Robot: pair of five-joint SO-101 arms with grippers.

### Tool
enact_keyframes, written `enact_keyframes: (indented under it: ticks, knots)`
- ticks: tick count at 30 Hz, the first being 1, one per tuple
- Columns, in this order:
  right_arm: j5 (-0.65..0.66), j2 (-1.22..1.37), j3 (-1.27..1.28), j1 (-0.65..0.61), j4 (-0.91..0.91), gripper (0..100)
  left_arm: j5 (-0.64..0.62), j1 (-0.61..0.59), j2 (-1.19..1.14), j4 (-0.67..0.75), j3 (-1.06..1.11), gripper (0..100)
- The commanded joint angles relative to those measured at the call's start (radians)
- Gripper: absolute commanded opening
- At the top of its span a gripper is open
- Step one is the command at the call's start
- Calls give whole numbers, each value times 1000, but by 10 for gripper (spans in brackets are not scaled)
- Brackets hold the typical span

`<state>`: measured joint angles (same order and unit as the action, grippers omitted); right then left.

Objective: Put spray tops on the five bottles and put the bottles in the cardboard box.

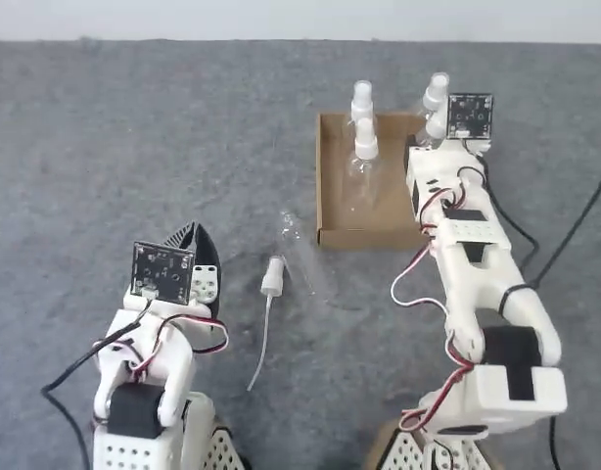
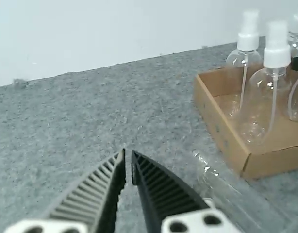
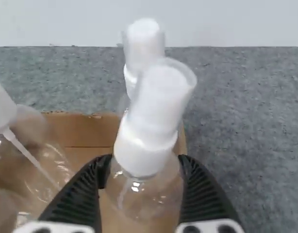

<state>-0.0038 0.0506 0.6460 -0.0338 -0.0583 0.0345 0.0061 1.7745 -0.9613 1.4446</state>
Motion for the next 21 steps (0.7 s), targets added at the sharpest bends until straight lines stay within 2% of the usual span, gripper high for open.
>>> enact_keyframes:
  ticks: [1,9,17,21]
  knots:
    - [-12,4,-11,7,-36,6,2,-6,-8,32,-8,10]
    - [-12,5,-9,7,-33,8,2,-6,-8,32,-8,10]
    - [-3,5,-6,-8,-25,209,2,-6,-8,32,-8,10]
    - [-3,1,-6,-31,-24,221,3,-6,-8,32,-8,10]
